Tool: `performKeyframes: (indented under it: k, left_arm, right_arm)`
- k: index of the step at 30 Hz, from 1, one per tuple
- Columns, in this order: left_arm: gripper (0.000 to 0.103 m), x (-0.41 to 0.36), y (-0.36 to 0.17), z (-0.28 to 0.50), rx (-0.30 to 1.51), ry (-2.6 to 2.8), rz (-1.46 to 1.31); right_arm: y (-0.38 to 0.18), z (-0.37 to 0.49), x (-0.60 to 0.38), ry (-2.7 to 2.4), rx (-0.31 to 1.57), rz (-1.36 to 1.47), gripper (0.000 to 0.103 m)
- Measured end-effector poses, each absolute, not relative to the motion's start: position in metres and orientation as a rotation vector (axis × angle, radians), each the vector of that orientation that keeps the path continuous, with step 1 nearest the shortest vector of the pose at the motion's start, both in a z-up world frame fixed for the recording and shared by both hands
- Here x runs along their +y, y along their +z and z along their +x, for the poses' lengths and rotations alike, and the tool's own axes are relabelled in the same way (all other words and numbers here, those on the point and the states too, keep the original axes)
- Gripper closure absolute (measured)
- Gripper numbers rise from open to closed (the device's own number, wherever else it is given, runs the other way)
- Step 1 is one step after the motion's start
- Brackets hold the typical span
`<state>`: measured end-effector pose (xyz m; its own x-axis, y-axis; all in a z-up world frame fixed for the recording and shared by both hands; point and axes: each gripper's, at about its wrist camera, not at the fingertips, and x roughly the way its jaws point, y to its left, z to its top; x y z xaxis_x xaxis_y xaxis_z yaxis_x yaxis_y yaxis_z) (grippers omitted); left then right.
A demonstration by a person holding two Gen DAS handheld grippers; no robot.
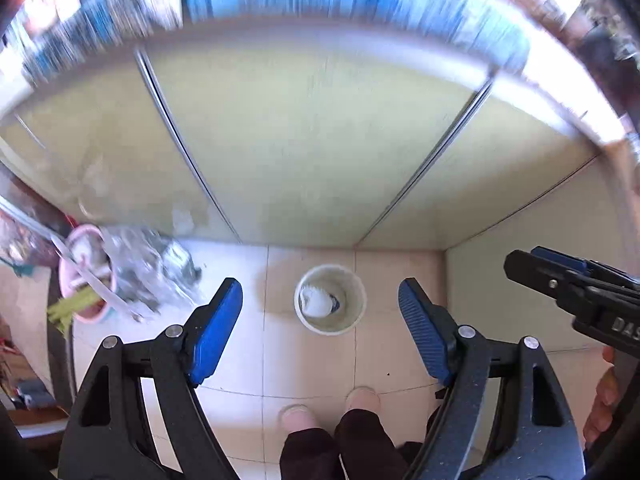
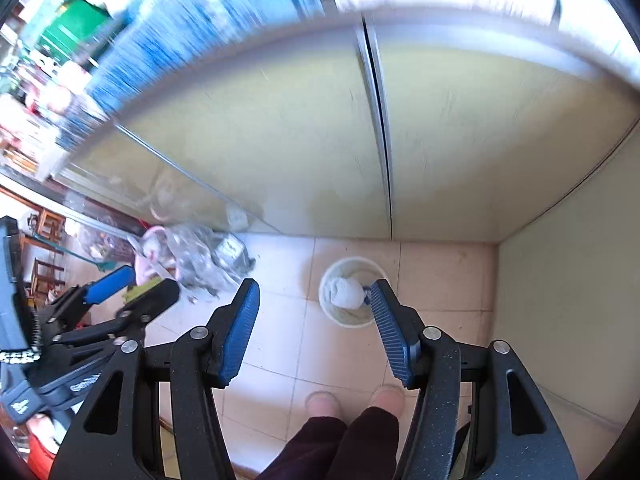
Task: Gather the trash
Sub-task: 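Raise both tools back toward the counter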
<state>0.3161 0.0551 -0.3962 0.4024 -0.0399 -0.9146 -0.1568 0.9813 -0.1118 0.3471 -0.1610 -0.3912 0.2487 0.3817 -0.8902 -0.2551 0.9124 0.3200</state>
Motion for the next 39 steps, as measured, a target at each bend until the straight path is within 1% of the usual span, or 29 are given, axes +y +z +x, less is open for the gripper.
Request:
performKeyframes:
  k: [4,7,11,17,23,32,36,39]
  left_arm:
    - [0.023,0.059,-0.316,0.303,1.088,0.055,-0.169]
    - [0.023,0.057,-0.268,0.291,1.023,0.045,-0.147]
    - [0.023,0.057,-0.219,0.281,0.951,0.042,-0.103]
    - [0.023,0.061,-0.168,0.284,0.855,0.017,-0.115]
    - [0.023,0.062,-0.147,0.317,0.831,0.019,-0.094]
    - [0.023,0.062,-0.136,0.416,0.81,0.067,-0.138]
    - [0.023,0.061,-0.133,0.467,0.84,0.102,-0.169]
    - [0.023,0.06,-0.136,0.498,0.842,0.152,-0.175]
  right_arm:
    - [-0.319,0.333,-0.166,0.404,1.167,0.126,0.049]
    - [-0.28,0.32,-0.168,0.376,1.106,0.14,0.049]
    - [-0.236,0.307,-0.175,0.348,1.025,0.155,0.049]
    - [-0.196,0.31,-0.17,0.306,0.944,0.146,0.047]
    - [-0.174,0.336,-0.181,0.275,0.891,0.131,0.043]
    - [-0.148,0.41,-0.194,0.338,0.834,0.088,0.043]
    - [-0.138,0.45,-0.196,0.381,0.837,0.061,0.043]
    - [-0.134,0.479,-0.198,0.422,0.83,0.03,0.037]
